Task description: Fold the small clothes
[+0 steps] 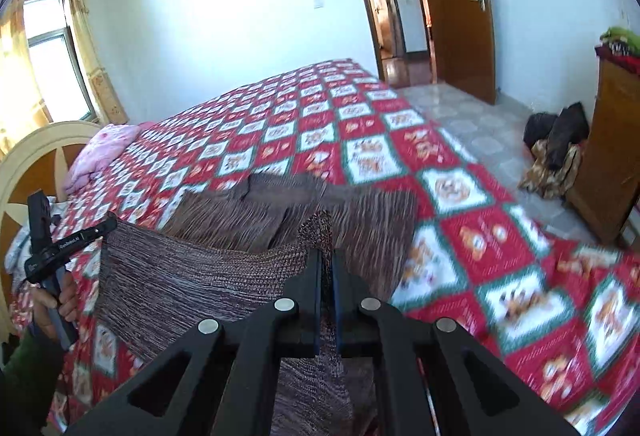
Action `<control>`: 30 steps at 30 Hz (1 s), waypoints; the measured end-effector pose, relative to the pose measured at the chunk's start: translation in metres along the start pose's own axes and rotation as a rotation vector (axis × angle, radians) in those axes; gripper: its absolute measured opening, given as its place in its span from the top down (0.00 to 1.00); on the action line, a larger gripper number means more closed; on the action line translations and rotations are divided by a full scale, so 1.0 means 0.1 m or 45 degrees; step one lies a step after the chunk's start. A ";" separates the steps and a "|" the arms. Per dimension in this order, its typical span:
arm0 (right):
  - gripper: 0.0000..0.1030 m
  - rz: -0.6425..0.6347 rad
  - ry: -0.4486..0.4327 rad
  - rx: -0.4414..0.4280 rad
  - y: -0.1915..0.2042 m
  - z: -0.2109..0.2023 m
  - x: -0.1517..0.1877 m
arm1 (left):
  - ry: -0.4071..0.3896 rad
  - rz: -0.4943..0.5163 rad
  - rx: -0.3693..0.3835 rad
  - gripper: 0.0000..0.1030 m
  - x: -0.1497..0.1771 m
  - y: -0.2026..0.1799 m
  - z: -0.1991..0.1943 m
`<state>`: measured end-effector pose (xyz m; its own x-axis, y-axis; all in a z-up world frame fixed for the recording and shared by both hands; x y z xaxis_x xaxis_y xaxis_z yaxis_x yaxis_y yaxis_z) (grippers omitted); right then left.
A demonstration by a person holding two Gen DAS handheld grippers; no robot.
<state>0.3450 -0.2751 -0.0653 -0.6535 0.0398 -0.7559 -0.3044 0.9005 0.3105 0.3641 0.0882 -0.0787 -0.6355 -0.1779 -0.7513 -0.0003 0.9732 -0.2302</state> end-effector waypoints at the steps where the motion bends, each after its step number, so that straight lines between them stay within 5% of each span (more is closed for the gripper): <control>1: 0.96 -0.003 -0.001 0.009 -0.03 0.03 -0.06 | -0.010 0.009 -0.007 0.90 -0.09 -0.04 0.07; 13: 0.96 -0.053 -0.029 0.193 -0.64 0.90 -0.77 | 0.041 -0.018 -0.100 0.90 -0.57 -0.18 1.09; 20: 0.96 -0.092 0.145 0.378 -1.16 1.63 -0.33 | 0.220 0.003 -0.233 0.89 -0.14 -0.06 1.71; 30: 0.96 -0.143 0.158 0.457 -1.20 1.66 -0.20 | 0.220 0.025 -0.277 0.85 -0.15 -0.05 1.74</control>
<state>0.5102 -0.3121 -0.1830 -0.7153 -0.1000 -0.6916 -0.1314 0.9913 -0.0075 0.5079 0.0602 -0.1740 -0.7592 -0.1494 -0.6335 -0.1409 0.9879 -0.0642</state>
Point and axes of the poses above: each gripper's, at about its wrist camera, not at the fingertips, and z roughly the way its jaws point, y to its left, x to its underside, the point moved 9 cm from there along z, roughly the way its jaws point, and after that the axes turned 12 degrees about -x, right-handed, at the moved point
